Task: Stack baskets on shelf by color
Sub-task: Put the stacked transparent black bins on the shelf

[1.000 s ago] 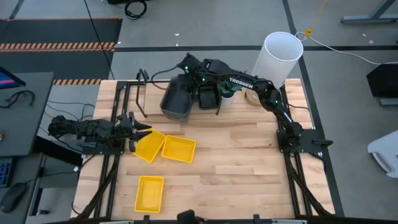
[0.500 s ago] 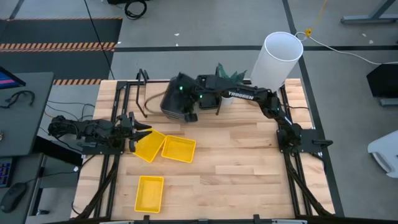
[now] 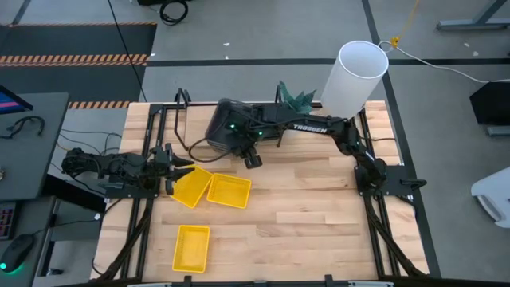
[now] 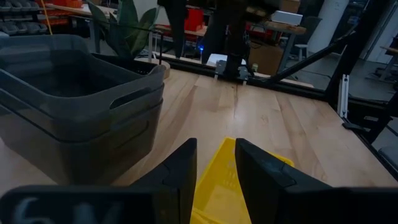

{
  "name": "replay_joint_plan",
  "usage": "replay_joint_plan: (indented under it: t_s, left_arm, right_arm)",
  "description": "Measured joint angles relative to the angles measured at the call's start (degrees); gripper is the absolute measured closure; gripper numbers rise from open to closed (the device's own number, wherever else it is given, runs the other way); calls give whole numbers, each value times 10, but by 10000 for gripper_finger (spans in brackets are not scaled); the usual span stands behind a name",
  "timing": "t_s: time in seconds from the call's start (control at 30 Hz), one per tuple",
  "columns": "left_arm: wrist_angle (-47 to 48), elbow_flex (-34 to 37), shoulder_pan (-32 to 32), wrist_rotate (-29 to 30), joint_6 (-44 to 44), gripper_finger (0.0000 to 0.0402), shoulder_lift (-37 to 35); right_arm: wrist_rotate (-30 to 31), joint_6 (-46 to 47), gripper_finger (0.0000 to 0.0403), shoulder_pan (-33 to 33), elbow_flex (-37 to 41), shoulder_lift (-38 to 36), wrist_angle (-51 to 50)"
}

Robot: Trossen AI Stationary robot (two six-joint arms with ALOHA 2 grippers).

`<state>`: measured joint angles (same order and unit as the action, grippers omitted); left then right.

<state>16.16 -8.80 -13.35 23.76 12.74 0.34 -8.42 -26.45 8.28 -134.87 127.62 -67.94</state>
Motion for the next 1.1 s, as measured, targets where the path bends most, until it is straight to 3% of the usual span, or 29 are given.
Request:
replay_joint_plan:
  t_s: [0.33,0.5,0.93,1.1]
  left_arm:
    - [0,0,0,0,0,285,0]
    - [0,0,0,0,0,285,0]
    - [0,0,0,0,0,285,0]
    - [0,0,0,0,0,285,0]
  right_arm:
    - [2,-28,251,1,-1,-21,-1]
    - [46,-67,251,0,17,-15,10]
    - [63,-76,251,1,79,-15,113]
    - [96,-67,251,1,93,-15,126]
